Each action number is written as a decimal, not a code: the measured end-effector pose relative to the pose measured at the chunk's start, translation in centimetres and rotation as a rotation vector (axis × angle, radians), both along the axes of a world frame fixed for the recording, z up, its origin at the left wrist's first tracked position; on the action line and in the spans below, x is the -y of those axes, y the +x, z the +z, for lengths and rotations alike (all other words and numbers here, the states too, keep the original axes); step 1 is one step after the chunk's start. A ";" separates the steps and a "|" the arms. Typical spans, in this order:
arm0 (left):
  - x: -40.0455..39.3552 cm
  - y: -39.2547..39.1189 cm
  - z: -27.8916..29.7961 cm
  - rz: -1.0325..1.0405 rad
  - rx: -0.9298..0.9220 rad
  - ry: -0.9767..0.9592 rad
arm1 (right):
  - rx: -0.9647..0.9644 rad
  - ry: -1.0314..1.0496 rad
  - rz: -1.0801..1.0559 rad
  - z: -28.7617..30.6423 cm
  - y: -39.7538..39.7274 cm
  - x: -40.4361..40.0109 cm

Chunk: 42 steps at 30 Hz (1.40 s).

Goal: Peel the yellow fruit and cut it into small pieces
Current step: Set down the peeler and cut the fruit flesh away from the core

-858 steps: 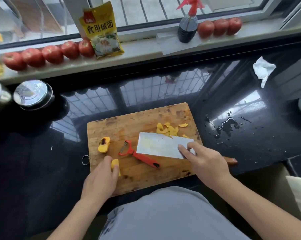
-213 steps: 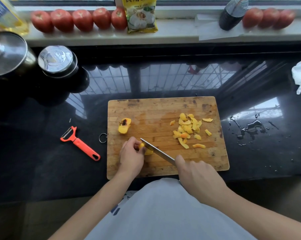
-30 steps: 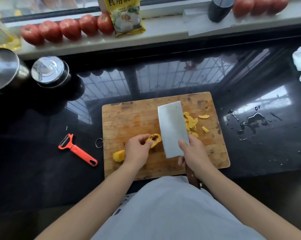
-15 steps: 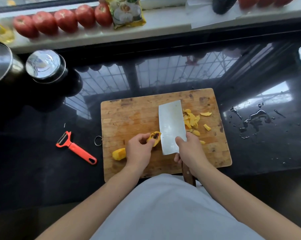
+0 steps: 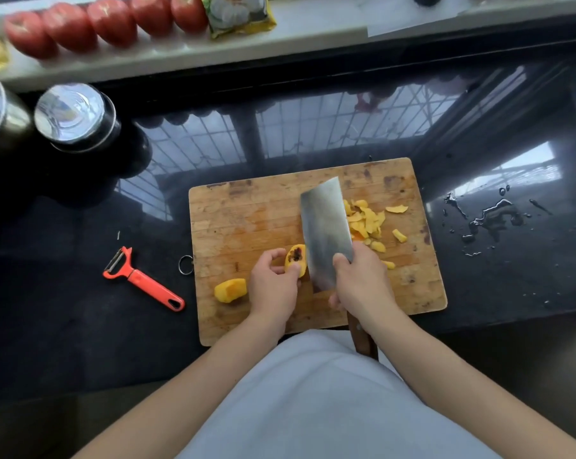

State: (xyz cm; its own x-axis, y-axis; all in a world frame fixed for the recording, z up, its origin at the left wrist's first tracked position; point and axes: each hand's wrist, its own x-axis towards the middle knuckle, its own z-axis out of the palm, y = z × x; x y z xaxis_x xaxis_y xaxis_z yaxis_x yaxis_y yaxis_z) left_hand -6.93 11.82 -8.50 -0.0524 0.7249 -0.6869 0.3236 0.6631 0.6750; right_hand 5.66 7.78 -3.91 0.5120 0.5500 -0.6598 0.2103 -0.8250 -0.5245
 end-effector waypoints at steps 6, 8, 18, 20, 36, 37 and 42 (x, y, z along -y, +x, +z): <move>0.0 0.0 0.4 -0.016 0.016 0.000 | 0.076 0.155 -0.085 0.2 0.4 -1.8; 0.0 -0.1 0.4 -0.020 0.017 0.008 | 0.072 0.169 -0.070 -0.3 -0.3 -2.1; 0.0 -0.1 0.2 -0.065 -0.011 0.030 | 0.196 0.186 -0.001 -1.8 -2.0 -2.3; 0.0 -0.1 0.2 -0.071 -0.017 0.036 | 0.208 0.187 -0.002 -1.8 -2.1 -2.6; -0.2 0.1 -0.4 -0.064 -0.080 0.017 | 0.182 0.256 -0.006 -2.5 -2.3 -1.4; -0.2 0.1 -0.4 -0.064 -0.078 0.021 | 0.182 0.257 -0.012 -2.6 -2.3 -1.4; -0.4 0.0 -0.5 -0.113 -0.078 0.031 | 0.160 0.284 -0.043 -1.7 -1.7 -2.2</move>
State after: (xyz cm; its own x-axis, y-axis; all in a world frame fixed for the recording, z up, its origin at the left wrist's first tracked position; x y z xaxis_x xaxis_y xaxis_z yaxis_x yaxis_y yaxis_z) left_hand -6.98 12.20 -9.03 -0.0218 0.7498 -0.6613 0.4469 0.5990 0.6644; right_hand 3.93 9.95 -5.64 0.6234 0.6764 -0.3923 0.2772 -0.6603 -0.6980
